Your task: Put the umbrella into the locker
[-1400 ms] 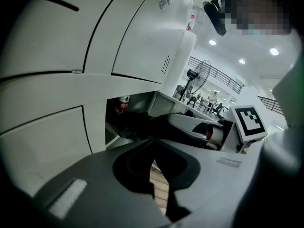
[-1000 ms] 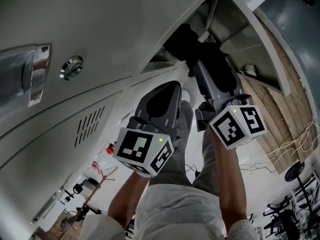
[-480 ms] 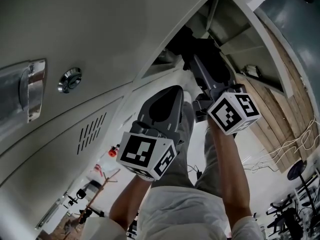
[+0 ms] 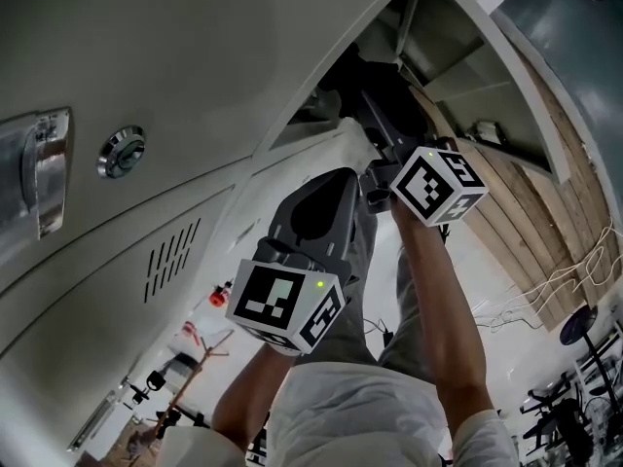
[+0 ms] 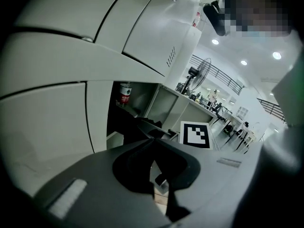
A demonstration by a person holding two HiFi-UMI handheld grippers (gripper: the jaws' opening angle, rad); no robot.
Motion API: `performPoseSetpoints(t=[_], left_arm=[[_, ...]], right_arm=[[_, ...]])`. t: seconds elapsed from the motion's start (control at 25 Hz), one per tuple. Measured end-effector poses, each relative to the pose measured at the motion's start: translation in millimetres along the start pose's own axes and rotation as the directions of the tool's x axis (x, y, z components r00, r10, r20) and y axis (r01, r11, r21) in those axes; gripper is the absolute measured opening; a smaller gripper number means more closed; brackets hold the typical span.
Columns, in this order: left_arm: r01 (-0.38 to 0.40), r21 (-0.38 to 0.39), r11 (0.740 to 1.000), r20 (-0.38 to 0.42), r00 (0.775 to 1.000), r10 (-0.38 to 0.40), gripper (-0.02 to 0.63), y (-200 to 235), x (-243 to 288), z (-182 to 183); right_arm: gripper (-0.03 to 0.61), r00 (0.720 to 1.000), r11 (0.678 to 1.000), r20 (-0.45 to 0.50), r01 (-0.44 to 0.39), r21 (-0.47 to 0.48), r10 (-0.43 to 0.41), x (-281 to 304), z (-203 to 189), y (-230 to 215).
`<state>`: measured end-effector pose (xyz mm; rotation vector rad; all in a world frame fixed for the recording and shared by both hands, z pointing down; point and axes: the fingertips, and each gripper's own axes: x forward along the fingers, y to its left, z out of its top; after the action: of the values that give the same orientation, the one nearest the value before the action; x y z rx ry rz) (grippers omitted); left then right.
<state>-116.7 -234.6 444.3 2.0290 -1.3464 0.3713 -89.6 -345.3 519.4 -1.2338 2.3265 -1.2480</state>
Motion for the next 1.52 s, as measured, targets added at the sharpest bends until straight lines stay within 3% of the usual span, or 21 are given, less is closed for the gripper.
performPoseSetpoints(t=[1.52], left_arm=[[0.031,-0.008,0.999,-0.056,0.998,-0.032,0.018,-4,6,-9]], right_arm=[[0.28,0.998,0.998,-0.016,-0.066,0.0,0.066,73,-10,0]])
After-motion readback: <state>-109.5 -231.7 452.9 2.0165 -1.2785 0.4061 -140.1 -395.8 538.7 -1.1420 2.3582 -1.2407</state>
